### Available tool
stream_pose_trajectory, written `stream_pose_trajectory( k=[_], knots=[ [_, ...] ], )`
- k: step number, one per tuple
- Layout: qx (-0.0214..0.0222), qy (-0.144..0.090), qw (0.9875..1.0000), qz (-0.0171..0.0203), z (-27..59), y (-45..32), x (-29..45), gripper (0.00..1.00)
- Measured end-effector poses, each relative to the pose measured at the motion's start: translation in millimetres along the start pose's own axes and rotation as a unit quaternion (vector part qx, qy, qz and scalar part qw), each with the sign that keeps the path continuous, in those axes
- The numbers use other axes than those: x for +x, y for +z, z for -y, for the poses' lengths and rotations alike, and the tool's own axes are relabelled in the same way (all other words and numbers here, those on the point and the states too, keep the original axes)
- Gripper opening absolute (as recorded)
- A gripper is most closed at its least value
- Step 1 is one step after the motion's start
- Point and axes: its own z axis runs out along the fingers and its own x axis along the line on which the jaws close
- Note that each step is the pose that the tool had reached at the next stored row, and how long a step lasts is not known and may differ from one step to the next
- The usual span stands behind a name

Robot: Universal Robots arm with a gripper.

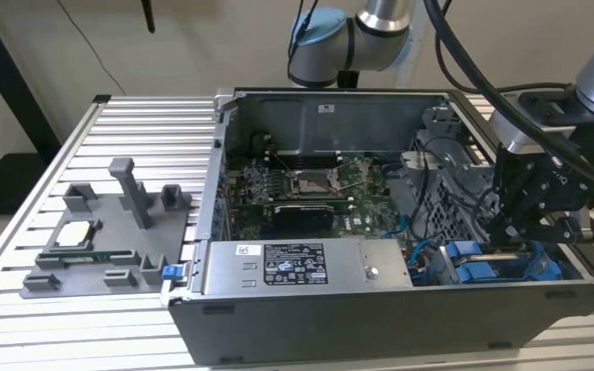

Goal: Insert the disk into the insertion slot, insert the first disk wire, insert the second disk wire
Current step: 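Insert the second disk wire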

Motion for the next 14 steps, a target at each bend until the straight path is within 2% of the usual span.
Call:
stream_pose_trajectory(
  k=[14],
  knots=[
    [0.0,0.0,1.0,-0.0002,1.6,6.3,1.0,0.0]
  ],
)
